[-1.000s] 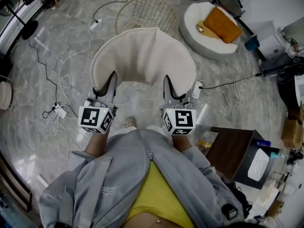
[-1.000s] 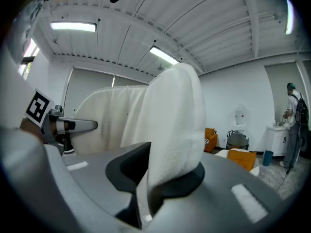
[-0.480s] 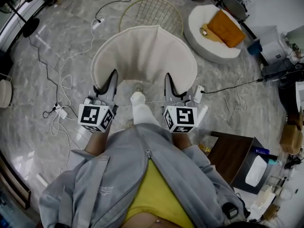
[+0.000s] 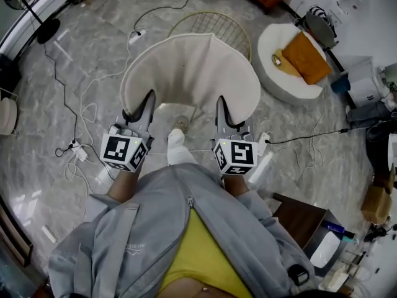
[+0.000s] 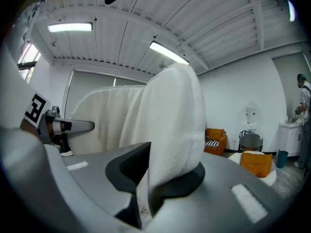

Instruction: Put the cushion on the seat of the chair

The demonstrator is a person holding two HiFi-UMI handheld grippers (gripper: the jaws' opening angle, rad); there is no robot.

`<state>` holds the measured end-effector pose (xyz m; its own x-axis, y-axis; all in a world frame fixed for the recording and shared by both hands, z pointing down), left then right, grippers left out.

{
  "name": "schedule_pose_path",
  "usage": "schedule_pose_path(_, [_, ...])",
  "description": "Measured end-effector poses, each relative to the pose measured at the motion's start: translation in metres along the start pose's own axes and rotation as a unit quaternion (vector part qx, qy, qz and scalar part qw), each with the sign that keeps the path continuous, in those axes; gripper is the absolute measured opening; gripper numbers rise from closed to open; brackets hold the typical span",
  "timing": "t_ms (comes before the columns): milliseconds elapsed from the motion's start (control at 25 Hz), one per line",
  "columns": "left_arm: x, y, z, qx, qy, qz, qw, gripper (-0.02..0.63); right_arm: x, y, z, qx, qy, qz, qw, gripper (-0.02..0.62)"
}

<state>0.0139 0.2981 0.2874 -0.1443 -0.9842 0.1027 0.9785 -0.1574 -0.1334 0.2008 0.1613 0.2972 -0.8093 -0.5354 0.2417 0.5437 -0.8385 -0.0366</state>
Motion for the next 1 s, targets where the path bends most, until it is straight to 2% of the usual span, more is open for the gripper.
schedule_pose_path(280, [0.102,-0.057,-0.009,-0.008,-0.020,-0.007,0.9998,0.066,0.112,0.038,-0.014,0.010,-0.017,-0.007,1.000,0.067])
schedule_pose_path(560, [0.208,-0.105,-0.023,-0.007,-0.045,0.003,0.9990,0.066,0.211,0.082,-0.028,0.030,-0.033,0.004,0.999,0.067])
schedule_pose_path(760, [0.265,-0.130,-0.021,-0.006,-0.058,0.015,0.9982,0.066,0.263,0.106,-0.027,0.038,-0.042,0.012,0.998,0.067])
schedule_pose_path(1000, [0.317,-0.145,-0.016,-0.015,-0.086,0.040,0.9954,0.066,0.294,0.128,-0.022,0.044,-0.062,0.031,0.997,0.069])
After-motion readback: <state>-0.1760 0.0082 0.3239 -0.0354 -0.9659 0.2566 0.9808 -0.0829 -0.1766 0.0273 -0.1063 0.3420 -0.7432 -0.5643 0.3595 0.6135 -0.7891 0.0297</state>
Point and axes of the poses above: the fingertips, and each gripper's own axes: x forward along the fingers, y to its right, z out of its underside, the point moved 4 cm from there along -x, backward along the fingers, and after that the axes turned 7 degrees about -y, right-handed, at the moved point
